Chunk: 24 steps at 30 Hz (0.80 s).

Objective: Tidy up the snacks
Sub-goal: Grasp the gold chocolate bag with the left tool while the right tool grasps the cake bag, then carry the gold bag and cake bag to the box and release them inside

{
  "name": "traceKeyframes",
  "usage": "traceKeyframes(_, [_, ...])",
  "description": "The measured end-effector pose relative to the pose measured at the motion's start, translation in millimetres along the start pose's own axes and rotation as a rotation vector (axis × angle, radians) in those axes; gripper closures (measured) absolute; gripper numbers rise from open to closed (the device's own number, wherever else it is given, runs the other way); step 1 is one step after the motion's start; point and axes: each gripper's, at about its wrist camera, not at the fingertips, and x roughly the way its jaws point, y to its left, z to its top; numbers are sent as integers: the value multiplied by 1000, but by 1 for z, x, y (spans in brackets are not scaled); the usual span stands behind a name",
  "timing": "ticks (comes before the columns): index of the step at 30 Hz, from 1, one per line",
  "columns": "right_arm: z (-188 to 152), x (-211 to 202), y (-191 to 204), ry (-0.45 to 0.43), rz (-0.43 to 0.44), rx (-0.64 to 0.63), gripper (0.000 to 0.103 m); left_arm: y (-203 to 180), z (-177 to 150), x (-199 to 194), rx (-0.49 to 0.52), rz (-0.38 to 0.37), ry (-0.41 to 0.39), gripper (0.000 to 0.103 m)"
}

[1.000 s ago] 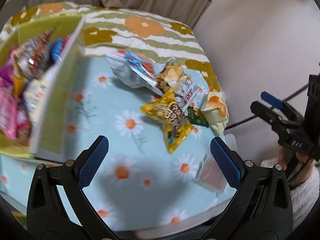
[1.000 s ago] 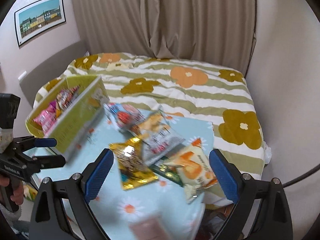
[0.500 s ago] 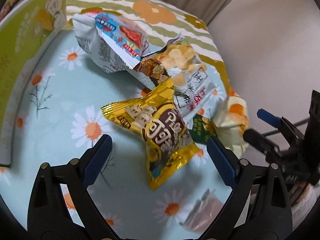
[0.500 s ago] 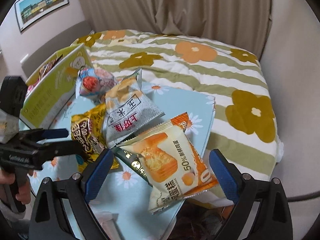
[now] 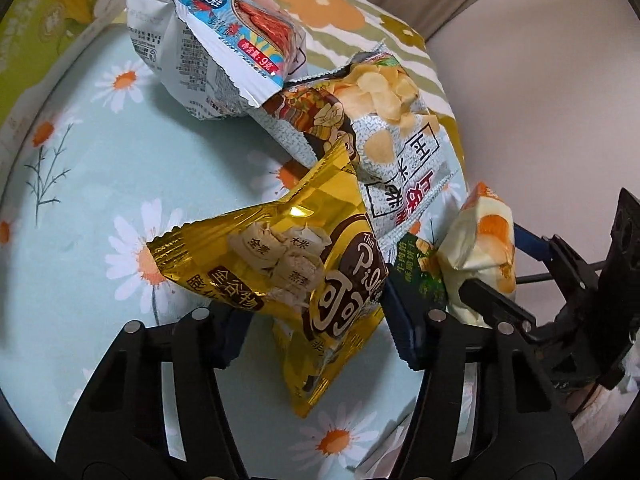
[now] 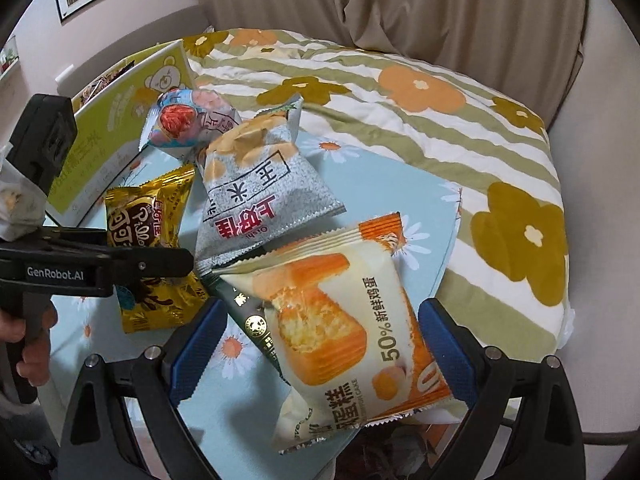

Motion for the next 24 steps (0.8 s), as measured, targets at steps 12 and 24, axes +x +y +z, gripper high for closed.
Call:
traceKeyframes(12, [1,17,-5,45,-17,-8,37,23,-13,-18,-1,10,14,50])
traceKeyframes(24, [5,-3,-2,19,-35,73,46,13,-9,-40,13,-10,-2,51])
